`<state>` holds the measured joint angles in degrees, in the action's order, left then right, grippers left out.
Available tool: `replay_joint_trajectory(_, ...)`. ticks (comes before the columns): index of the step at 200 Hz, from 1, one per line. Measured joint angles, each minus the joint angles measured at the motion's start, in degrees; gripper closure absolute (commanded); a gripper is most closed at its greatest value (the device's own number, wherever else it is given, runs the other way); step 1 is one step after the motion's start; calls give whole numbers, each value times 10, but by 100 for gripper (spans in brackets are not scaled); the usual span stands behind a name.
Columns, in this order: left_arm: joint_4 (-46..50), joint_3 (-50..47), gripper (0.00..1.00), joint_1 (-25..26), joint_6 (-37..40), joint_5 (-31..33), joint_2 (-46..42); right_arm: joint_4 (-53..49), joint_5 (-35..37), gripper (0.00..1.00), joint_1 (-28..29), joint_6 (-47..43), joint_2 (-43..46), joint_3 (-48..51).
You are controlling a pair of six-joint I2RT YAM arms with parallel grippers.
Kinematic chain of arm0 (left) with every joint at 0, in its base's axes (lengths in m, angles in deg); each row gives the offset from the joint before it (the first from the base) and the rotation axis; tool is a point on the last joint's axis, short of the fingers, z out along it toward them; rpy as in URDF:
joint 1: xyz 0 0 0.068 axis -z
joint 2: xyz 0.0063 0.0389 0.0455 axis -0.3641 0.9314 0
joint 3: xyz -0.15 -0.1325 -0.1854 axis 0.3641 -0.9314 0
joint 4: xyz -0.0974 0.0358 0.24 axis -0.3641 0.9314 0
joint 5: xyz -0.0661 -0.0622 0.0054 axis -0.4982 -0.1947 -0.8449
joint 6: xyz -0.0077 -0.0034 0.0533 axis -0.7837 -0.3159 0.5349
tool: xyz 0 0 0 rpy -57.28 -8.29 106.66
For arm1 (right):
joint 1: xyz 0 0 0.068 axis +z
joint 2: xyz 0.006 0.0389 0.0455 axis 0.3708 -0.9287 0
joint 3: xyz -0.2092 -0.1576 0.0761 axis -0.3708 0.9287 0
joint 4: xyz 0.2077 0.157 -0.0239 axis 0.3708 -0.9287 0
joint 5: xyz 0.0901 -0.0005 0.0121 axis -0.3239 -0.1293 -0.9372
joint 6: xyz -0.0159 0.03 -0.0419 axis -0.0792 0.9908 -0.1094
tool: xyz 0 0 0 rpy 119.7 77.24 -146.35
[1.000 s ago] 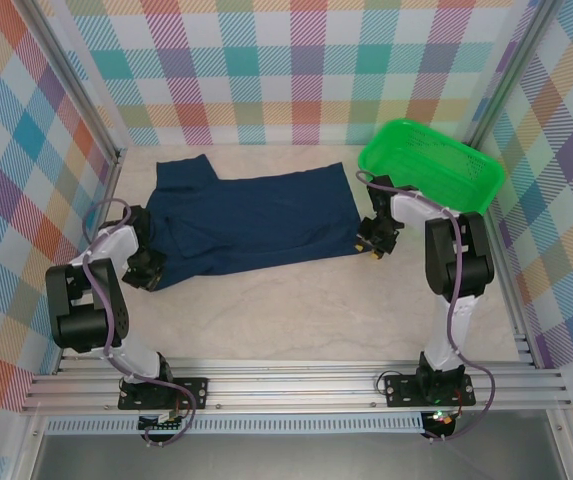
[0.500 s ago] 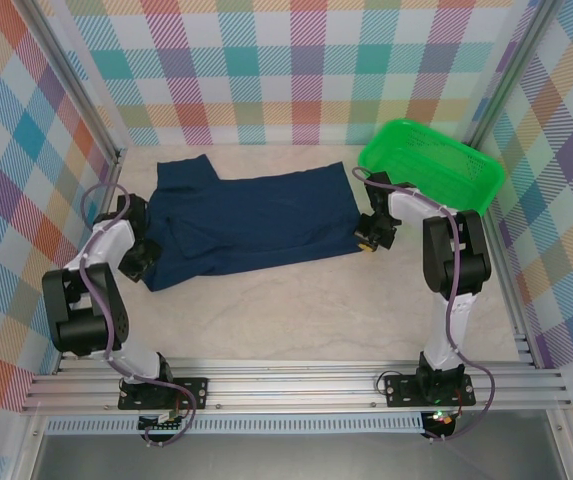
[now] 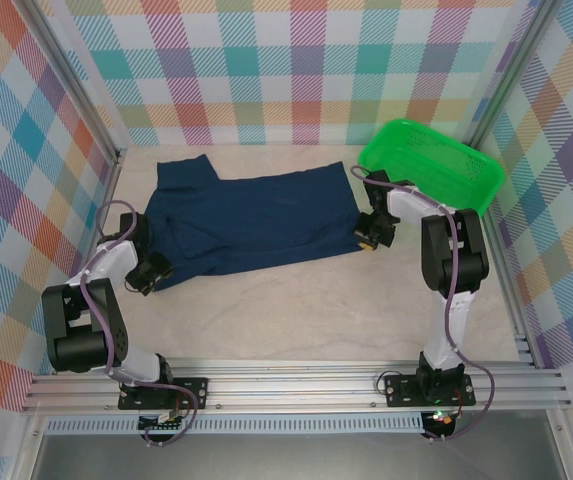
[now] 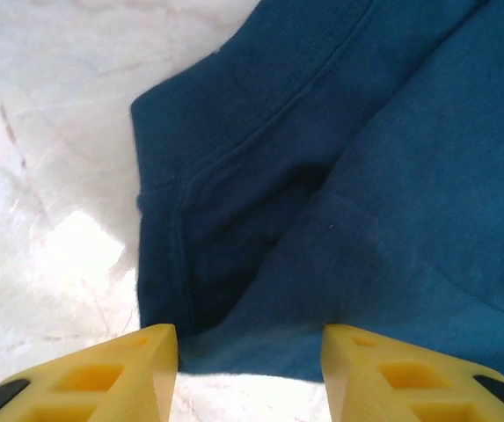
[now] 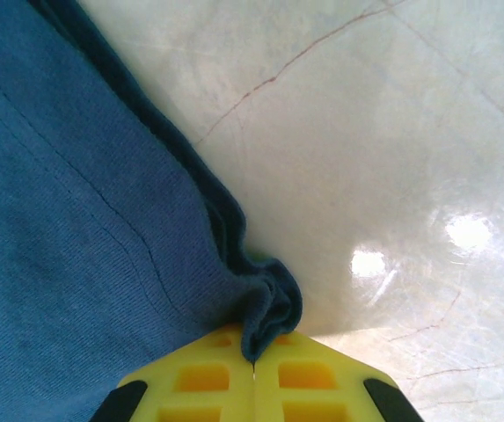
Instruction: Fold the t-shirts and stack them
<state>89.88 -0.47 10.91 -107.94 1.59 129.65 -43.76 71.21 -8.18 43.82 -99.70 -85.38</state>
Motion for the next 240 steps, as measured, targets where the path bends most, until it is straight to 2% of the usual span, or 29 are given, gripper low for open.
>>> replay_joint_trajectory(81,-52,-8,59,0,44,36,8,-2,1,99,0,0,-1,-1)
replay_joint_trajectory(97,-59,-8,66,0,51,35,9,-2,0,99,0,0,-1,-1)
replay_joint_trajectory(119,-73,-9,84,0,53,29,14,-4,1,99,0,0,-3,-4)
replay_joint_trajectory(164,-77,-10,99,1,60,44,16,-12,1,100,0,0,-8,-13)
replay_joint_trajectory(240,-46,68,100,1,85,91,48,-24,4,100,0,-6,-15,-26)
